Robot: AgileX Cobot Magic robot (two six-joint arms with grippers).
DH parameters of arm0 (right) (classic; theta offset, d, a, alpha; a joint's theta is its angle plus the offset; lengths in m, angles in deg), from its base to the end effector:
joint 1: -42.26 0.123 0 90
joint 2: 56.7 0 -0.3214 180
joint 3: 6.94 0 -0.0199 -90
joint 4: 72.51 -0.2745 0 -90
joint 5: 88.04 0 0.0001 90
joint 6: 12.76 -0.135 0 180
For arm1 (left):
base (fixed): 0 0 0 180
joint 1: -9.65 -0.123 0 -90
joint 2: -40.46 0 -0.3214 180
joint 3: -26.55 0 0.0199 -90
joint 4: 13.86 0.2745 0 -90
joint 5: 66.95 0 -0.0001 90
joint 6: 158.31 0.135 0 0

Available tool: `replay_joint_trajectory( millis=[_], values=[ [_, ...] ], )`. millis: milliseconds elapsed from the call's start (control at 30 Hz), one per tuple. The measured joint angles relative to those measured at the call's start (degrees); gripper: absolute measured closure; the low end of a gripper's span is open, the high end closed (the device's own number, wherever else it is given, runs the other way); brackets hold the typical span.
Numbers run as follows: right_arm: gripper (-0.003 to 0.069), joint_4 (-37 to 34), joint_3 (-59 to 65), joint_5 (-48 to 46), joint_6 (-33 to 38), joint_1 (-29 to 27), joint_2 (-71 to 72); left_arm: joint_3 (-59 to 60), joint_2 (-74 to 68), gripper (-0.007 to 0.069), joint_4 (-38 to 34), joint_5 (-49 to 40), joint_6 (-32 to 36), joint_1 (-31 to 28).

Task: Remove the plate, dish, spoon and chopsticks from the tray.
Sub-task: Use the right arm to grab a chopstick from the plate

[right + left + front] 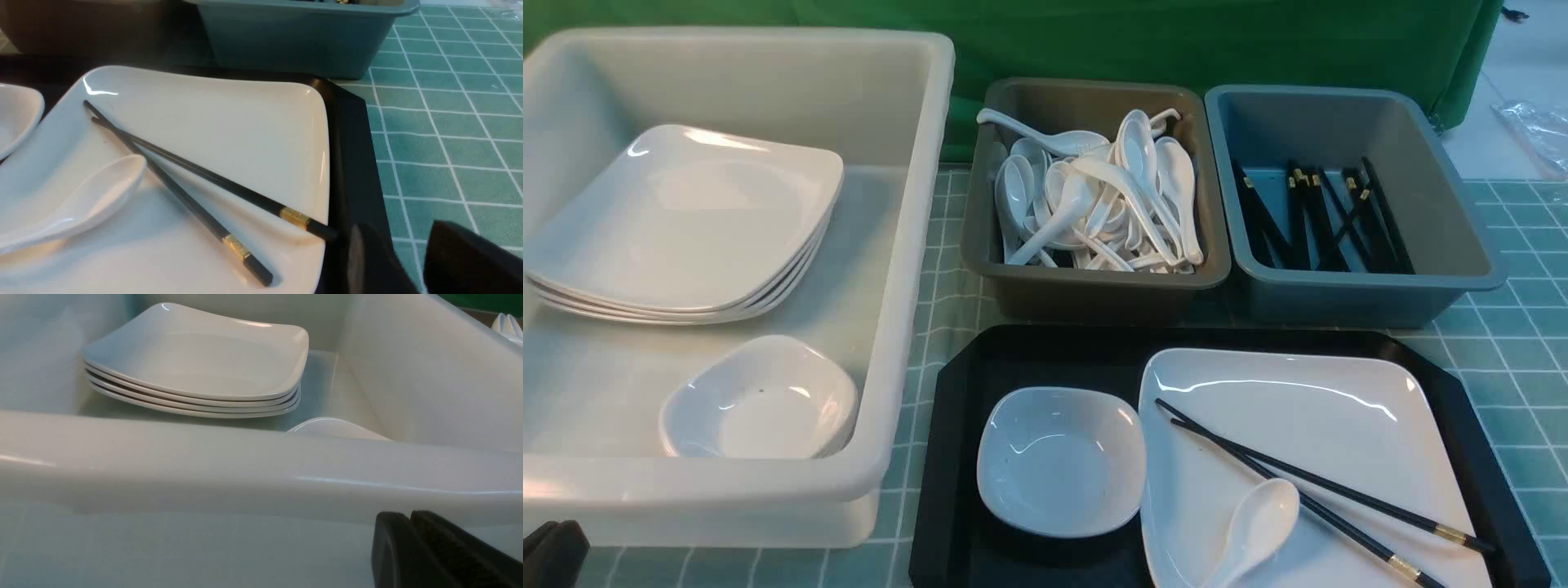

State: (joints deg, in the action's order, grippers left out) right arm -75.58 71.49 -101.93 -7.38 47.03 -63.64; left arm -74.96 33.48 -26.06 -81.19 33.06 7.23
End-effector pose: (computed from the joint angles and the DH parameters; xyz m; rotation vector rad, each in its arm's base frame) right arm 0.0857 0.0089 0.1821 -0.1178 1.7282 0.0416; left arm 0.0863 -0.0034 0.1815 -0.0054 1.7347 -0.0200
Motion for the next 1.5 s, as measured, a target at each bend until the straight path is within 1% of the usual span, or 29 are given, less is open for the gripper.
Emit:
replay_joint_trajectory(
  millis=[500,600,667,733,767,833,900,933,1033,1067,1100,1133,1167,1200,1233,1267,1300,1333,1367,1400,1433,1500],
  values=[
    [0.0417,0.0,0.0,0.0,0.0,0.0,0.0,0.0,0.0,0.0608,0.1,0.2,0.1,0.0],
    [0.0417,0.0,0.0,-0.1,0.0,0.0,0.0,0.0,0.0,0.0608,0.1,1.6,0.0,0.0],
    [0.0417,0.0,0.0,-0.1,0.0,0.0,0.0,0.0,0.0,0.0608,-0.2,4.5,-0.4,0.0],
    [0.0417,0.0,0.0,-0.1,0.0,0.0,0.0,0.0,0.0,0.0608,-3.8,9.0,-2.9,0.0],
    [0.0417,0.0,0.0,-0.1,0.0,0.0,0.0,0.0,0.0,0.0608,-4.2,9.5,-2.9,0.0],
    [0.0417,0.0,0.0,-0.1,0.0,0.0,0.0,0.0,0.0,0.0608,-10.6,16.0,-7.5,0.0],
    [0.0417,0.0,0.0,-0.1,0.0,0.0,0.0,0.0,0.0,0.0608,-11.9,18.4,-9.2,0.0],
    [0.0417,0.0,0.0,-0.1,0.0,0.0,0.0,0.0,0.0,0.0608,-12.9,22.1,-11.4,0.0],
    [0.0417,0.0,0.0,-0.1,0.0,0.0,0.0,0.0,0.0,0.0608,-13.2,24.5,-16.3,0.0],
    [0.0417,0.0,0.0,-0.1,0.0,0.0,0.0,-0.6,0.0,0.0608,-12.1,22.1,-19.7,0.0],
    [0.0417,0.0,0.0,0.0,0.0,0.0,0.0,-2.0,-0.2,0.0608,-10.8,18.2,-21.0,0.0],
    [0.0417,0.0,0.0,0.0,0.0,0.0,0.0,-4.9,-1.2,0.0608,-9.1,12.7,-21.2,0.1],
    [0.0417,0.0,0.0,0.0,0.0,0.0,0.0,-7.9,-2.6,0.0608,-8.0,7.2,-20.1,0.4],
    [0.0417,0.0,0.0,0.0,0.0,0.0,0.0,-9.8,-3.4,0.0608,-7.8,5.3,-19.2,0.5],
    [0.0417,0.0,0.0,0.0,0.0,0.0,0.0,-11.9,-5.1,0.0608,-7.6,2.6,-17.5,0.9],
    [0.0417,0.0,0.0,0.0,0.0,0.0,0.0,-18.1,-10.2,0.0608,-7.5,-5.8,-10.9,1.7],
    [0.0417,0.0,0.0,0.0,0.0,0.0,0.0,-18.8,-10.8,0.0608,-7.5,-6.7,-10.1,1.9],
    [0.0417,0.0,0.0,0.0,0.0,0.0,0.0,-23.0,-15.1,0.0608,-7.5,-12.0,-5.9,2.3],
    [0.0417,0.0,0.0,0.0,0.0,0.0,0.0,-25.7,-18.3,0.0608,-7.8,-15.3,-2.9,2.7],
    [0.0417,0.0,0.0,0.0,0.0,0.0,0.0,-28.2,-21.4,0.0608,-8.0,-18.3,-1.4,2.8],
    [0.0417,0.0,0.0,0.0,0.0,0.0,0.0,-32.7,-26.8,0.0608,-8.8,-22.9,1.9,3.4],
    [0.0417,0.0,0.0,0.0,0.0,0.0,0.0,-36.3,-33.7,0.0608,-9.8,-24.5,3.9,5.6]
  ],
)
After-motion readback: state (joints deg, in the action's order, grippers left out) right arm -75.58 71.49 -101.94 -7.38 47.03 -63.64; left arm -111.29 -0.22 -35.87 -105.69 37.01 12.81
